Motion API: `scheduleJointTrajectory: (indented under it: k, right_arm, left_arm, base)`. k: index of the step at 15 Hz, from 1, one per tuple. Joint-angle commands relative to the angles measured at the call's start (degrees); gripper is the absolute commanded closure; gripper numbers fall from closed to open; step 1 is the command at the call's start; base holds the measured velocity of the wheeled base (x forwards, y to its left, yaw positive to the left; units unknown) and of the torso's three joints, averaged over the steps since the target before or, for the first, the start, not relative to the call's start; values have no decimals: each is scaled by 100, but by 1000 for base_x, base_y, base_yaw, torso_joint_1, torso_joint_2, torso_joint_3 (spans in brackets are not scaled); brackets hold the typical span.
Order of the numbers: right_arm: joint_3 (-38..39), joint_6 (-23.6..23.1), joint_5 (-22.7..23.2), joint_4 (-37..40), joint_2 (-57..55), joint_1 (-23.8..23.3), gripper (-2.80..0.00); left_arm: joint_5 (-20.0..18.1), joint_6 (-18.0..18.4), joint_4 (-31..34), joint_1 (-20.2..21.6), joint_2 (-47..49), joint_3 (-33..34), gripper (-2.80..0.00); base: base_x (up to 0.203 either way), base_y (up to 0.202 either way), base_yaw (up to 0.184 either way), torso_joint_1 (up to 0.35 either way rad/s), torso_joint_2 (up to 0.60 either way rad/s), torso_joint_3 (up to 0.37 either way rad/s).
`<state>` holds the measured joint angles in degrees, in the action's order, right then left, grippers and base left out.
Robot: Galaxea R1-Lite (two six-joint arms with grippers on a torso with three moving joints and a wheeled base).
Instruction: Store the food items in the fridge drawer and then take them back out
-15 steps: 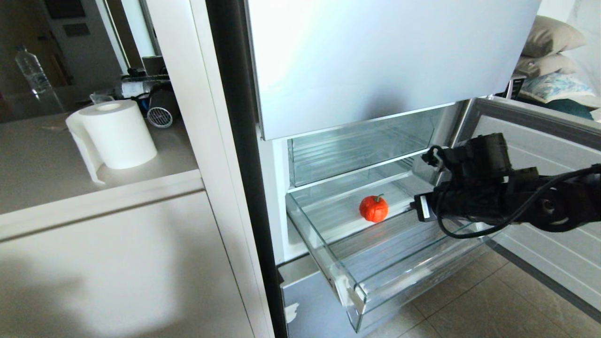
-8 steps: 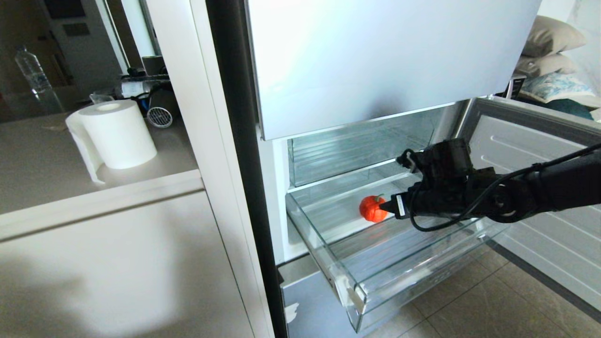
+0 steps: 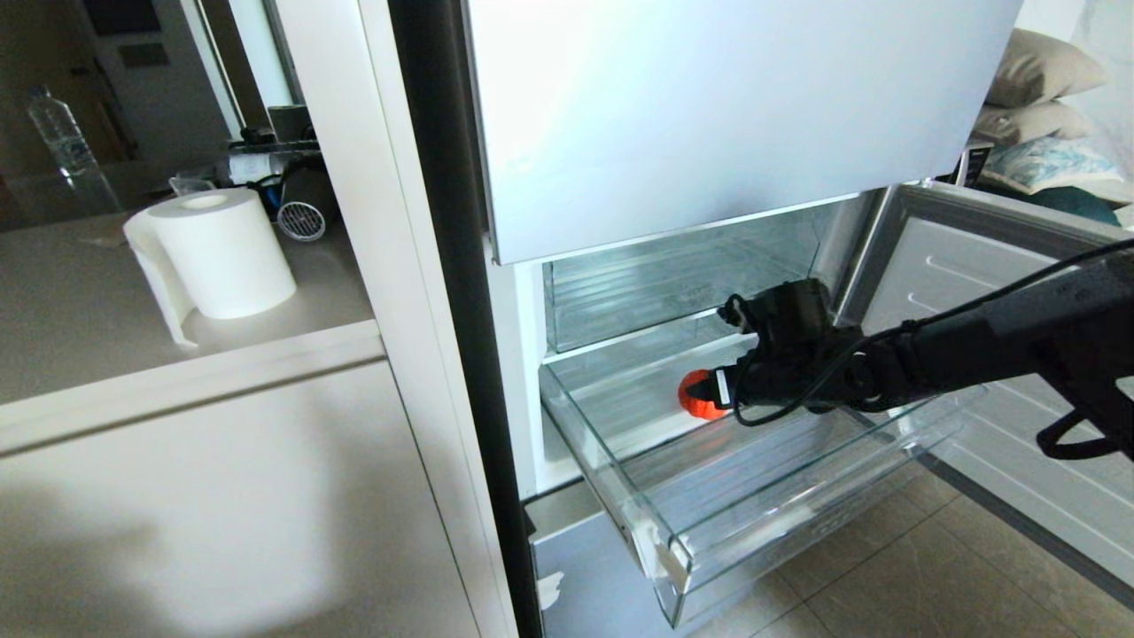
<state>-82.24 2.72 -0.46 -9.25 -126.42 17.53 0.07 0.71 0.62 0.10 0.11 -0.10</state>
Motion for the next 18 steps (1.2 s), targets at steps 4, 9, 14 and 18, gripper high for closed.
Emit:
scheduleJointTrajectory:
  k: [4, 9, 14, 18]
  right_arm:
    - [-506, 19, -5, -6, -691, -30, -280]
    - [-539, 86, -9, -181, -883, -74, 0]
    - [-530, 159, 2, -349, -902, -101, 0]
    - [-43, 161, -6, -348, -193, -72, 0]
  left_arm:
    - [1, -9, -1, -1, -2, 1, 0]
    - [1, -9, -1, -1, -2, 1, 0]
    - [1, -9, -1, -1, -2, 1, 0]
    - [1, -9, -1, -1, -2, 1, 0]
  base:
    - [0, 0, 0, 0, 0, 0]
    - [0, 0, 0, 0, 0, 0]
    - [0, 0, 0, 0, 0, 0]
    - [0, 0, 0, 0, 0, 0]
